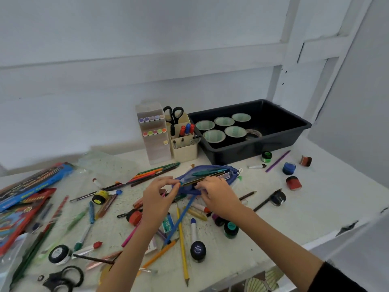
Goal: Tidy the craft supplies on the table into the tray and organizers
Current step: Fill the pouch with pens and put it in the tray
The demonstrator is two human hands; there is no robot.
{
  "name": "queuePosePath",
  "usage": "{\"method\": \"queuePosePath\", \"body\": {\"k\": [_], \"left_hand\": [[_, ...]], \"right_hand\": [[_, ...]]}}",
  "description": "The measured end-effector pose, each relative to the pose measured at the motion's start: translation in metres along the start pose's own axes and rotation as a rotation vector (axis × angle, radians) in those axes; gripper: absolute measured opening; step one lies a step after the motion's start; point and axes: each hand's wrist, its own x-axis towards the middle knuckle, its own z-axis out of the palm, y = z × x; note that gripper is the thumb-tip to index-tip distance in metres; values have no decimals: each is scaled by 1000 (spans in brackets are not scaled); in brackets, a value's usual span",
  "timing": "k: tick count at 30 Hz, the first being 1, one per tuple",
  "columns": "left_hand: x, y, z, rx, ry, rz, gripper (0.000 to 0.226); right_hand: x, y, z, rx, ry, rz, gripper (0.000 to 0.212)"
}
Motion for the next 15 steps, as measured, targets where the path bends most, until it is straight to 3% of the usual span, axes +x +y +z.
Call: {"method": "queuePosePath", "body": {"k": [8,15], "left_hand": [[-35,-3,-37,-23,118,-194,17],[-77,-33,-103,165,381,-392,24]], "right_hand": [[4,-24,-6,263,43,-71,20],[15,-58,17,326,-97,-149,19]]}}
